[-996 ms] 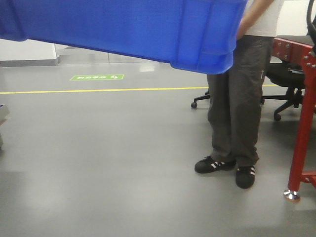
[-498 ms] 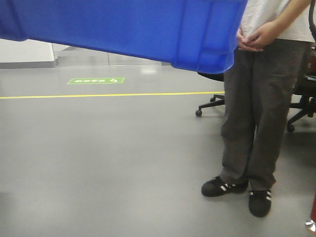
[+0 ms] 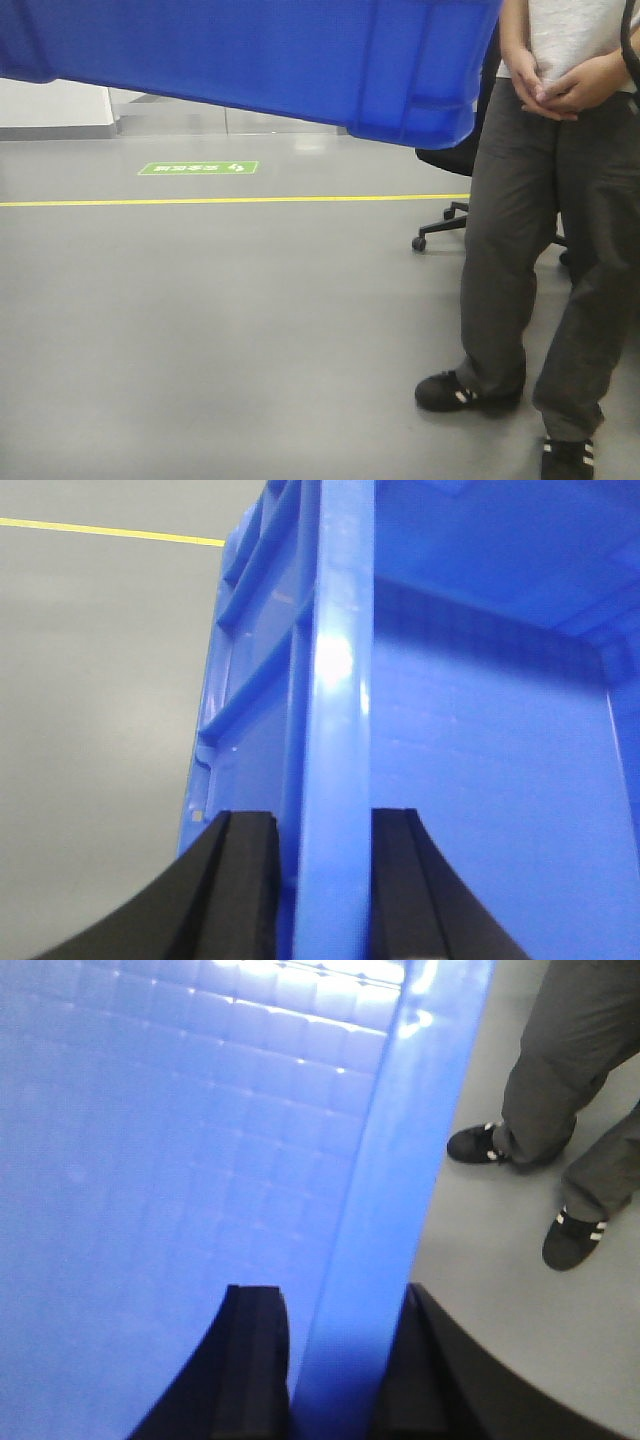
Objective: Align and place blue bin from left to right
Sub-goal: 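Drive across the floor carrying the blue bin in both grippers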
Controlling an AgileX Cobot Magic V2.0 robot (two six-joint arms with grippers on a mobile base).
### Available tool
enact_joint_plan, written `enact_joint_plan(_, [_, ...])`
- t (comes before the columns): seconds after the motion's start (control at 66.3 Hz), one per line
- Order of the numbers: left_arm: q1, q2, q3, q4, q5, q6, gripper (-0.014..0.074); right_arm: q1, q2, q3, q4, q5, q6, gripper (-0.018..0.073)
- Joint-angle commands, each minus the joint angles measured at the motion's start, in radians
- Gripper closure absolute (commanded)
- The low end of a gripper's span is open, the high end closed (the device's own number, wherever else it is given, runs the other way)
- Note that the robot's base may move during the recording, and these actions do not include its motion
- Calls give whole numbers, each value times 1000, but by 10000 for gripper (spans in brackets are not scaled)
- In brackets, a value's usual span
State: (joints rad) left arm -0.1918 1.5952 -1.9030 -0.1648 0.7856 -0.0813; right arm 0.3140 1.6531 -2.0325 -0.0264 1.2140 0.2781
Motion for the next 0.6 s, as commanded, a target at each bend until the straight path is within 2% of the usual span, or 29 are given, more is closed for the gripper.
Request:
enact_joint_plan(0.0, [-11, -23, -22, -76, -185, -9, 708, 7, -19, -15, 26, -80, -32, 627])
enact_joint_plan(0.589, [-11, -23, -22, -76, -185, -9, 708, 7, -19, -15, 26, -88, -32, 627])
